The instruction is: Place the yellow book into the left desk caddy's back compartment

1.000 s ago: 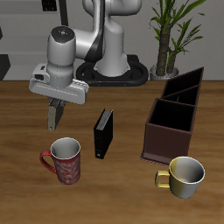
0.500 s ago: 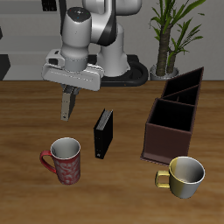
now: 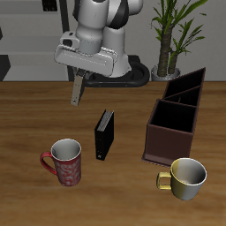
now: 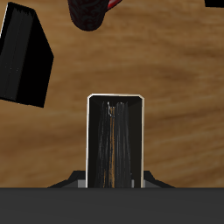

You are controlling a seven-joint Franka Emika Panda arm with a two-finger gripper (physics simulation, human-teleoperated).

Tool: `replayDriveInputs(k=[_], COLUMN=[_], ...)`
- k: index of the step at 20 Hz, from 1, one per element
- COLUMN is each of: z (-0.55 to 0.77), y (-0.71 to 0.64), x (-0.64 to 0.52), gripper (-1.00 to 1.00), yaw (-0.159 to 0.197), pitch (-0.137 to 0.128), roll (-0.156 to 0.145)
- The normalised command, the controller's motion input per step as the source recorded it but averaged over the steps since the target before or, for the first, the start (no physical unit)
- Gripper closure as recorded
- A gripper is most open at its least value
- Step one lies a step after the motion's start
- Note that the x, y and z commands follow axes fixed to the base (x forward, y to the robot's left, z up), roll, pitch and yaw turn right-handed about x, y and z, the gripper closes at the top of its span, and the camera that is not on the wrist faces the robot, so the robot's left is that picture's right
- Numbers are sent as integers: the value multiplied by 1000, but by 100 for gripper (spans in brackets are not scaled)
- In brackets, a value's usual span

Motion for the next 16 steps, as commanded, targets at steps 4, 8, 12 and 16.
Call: replayDriveInputs(k=[4, 8, 12, 16], z=[179, -6, 131, 138], y=[432, 386, 483, 464], x=[-222, -103, -68, -46], gripper=[100, 100, 100, 100], yaw=[17, 12, 36, -22], pitch=[-16, 12, -30, -19], roll=[22, 17, 20, -28])
